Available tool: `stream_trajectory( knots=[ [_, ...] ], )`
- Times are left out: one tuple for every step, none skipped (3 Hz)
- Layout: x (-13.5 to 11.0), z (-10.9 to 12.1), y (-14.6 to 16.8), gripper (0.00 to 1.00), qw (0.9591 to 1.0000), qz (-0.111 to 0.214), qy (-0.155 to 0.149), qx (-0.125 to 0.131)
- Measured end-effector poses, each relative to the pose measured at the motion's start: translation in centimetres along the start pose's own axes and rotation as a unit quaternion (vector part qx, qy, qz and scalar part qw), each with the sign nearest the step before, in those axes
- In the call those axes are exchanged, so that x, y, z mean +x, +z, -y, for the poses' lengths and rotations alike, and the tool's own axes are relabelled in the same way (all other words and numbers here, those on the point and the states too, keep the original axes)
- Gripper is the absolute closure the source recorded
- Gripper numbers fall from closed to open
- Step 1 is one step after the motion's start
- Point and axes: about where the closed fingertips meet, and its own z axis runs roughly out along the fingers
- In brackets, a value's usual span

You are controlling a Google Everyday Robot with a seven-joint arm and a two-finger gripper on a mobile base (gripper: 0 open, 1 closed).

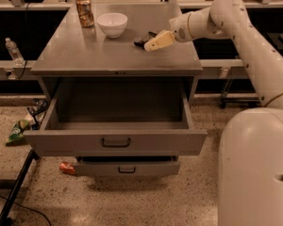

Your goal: Place rxbar chocolate into top drawer

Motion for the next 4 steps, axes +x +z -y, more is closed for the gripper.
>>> stream_trajectory(
  knots=[
    [-0.5, 1.2, 1.4, 0.00, 0.9994, 0.034, 0.005, -0.004],
    [-0.2, 1.9, 4.1, 0.00, 0.9993, 0.038, 0.005, 0.003],
    [0.5, 2.0, 5.8, 0.00, 0.9994, 0.033, 0.006, 0.003],
    [0.7, 1.9, 7.3, 0.00, 0.9992, 0.036, 0.016, -0.002]
  ],
)
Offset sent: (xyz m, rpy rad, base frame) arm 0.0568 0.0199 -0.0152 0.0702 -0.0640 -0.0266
